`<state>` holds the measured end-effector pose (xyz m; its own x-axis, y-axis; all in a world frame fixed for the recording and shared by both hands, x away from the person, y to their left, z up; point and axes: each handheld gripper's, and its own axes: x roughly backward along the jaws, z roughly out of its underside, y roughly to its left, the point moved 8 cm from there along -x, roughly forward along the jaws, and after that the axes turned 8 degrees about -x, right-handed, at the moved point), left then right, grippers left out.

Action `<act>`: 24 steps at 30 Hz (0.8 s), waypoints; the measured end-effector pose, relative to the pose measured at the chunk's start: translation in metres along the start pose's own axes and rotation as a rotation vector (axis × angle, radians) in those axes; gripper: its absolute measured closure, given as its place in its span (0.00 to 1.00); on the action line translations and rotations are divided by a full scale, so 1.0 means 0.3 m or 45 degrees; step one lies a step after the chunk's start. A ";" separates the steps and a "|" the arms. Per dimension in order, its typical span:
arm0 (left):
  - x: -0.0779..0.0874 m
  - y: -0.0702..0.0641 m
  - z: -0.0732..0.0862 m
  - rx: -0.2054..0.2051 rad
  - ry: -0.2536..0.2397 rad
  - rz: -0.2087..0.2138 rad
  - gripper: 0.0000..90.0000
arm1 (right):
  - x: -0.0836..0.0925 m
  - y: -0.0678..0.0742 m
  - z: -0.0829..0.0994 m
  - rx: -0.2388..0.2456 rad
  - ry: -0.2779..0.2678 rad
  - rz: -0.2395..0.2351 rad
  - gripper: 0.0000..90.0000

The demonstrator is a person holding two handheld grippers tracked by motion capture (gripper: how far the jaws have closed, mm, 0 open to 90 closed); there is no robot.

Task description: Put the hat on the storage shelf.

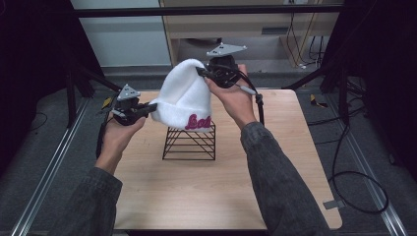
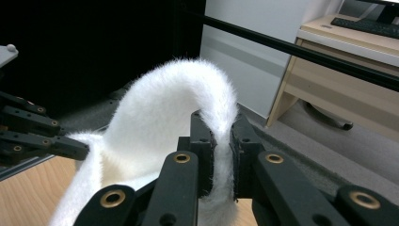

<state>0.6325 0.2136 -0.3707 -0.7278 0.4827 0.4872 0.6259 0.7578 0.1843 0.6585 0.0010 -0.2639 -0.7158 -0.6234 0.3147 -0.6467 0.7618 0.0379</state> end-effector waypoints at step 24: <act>0.027 -0.052 0.088 -0.031 -0.015 0.034 0.92 | 0.041 0.062 0.095 0.066 0.052 -0.048 0.92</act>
<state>0.6094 0.2172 -0.3922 -0.7139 0.5076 0.4824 0.6517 0.7337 0.1924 0.6302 0.0026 -0.2863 -0.6803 -0.6427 0.3522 -0.6863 0.7273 0.0014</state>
